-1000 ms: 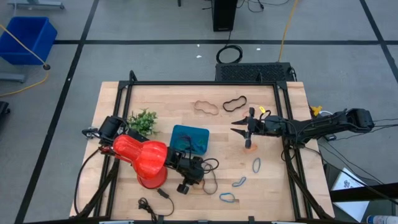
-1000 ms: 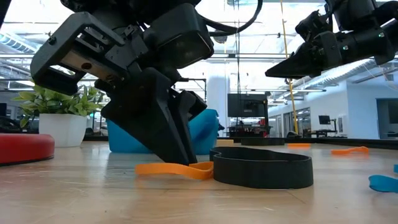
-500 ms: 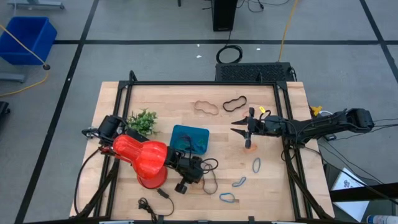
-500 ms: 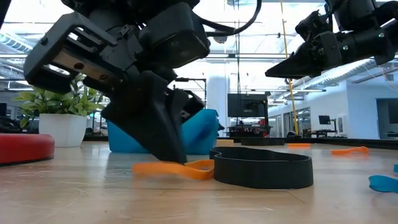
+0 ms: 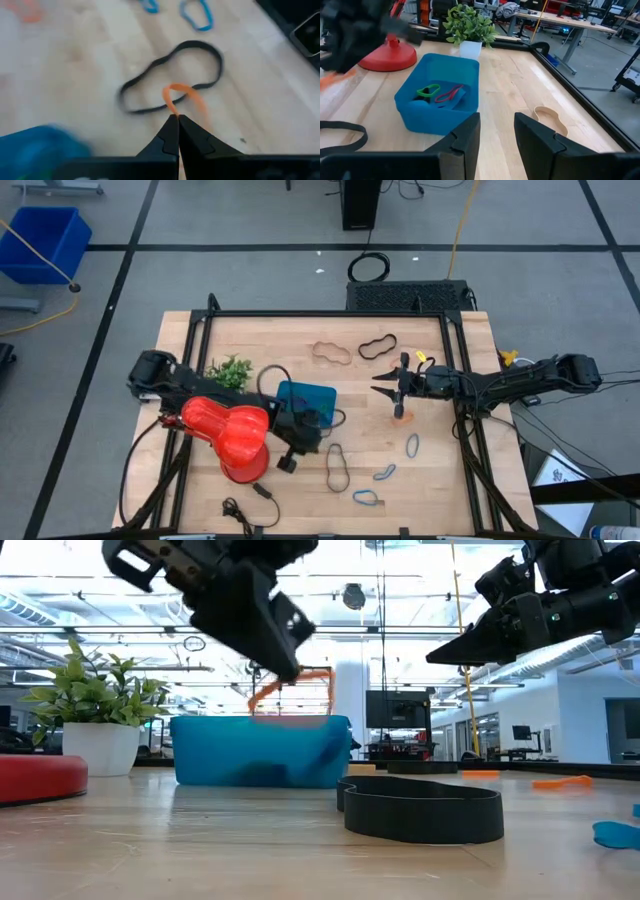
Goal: Pick and place rubber bands into bin
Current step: Put the orange rubber band into the blue bin
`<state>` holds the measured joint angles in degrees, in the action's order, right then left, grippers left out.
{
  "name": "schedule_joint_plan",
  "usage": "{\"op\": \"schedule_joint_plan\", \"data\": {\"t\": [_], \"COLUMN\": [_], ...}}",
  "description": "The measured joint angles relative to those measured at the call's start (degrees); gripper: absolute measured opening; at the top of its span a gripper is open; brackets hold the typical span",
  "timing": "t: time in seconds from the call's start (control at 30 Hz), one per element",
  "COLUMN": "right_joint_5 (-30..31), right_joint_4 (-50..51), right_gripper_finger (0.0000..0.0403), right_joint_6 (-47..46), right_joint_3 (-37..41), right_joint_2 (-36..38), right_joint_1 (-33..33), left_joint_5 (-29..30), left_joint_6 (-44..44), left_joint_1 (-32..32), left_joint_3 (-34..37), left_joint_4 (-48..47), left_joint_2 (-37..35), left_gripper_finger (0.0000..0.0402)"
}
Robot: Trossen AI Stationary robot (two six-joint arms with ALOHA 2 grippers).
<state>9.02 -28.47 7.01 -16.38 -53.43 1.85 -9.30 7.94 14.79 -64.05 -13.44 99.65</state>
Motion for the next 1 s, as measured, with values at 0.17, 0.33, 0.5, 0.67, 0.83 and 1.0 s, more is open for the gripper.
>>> {"op": "schedule_joint_plan", "data": {"t": [0.17, 0.33, 0.5, 0.67, 0.83, 1.0], "right_joint_5": [0.0, 0.0, 0.0, 0.0, 0.0, 0.0], "right_joint_4": [-0.1, 0.0, 0.1, 0.3, 0.6, 0.5], "right_gripper_finger": [0.0114, 0.0114, 0.0114, 0.0114, 0.0114, 0.0114], "right_joint_6": [0.1, 0.1, 0.5, 1.2, 1.2, 1.2], "right_joint_3": [0.0, 0.0, 0.0, 0.0, 0.0, 0.0], "right_joint_2": [0.0, 0.0, 0.0, 0.0, 0.0, 0.0], "right_joint_1": [0.0, 0.0, 0.0, 0.0, 0.0, 0.0], "left_joint_5": [5.2, 9.0, 9.9, 9.5, 9.3, 9.2], "left_joint_6": [3.4, 5.6, 6.6, 6.4, 6.0, 5.1], "left_joint_1": [-3.5, -7.5, -12.3, -15.9, -17.5, -17.7], "left_joint_3": [0.0, 0.0, 0.0, 0.0, 0.0, 0.0], "left_joint_4": [-3.7, -7.3, -8.6, -9.6, -10.8, -10.6], "left_joint_2": [-5.1, -6.7, -6.4, -4.5, -1.0, 1.4], "left_gripper_finger": [0.0004, 0.0003, 0.0004, 0.0007, 0.0005, 0.0009]}}
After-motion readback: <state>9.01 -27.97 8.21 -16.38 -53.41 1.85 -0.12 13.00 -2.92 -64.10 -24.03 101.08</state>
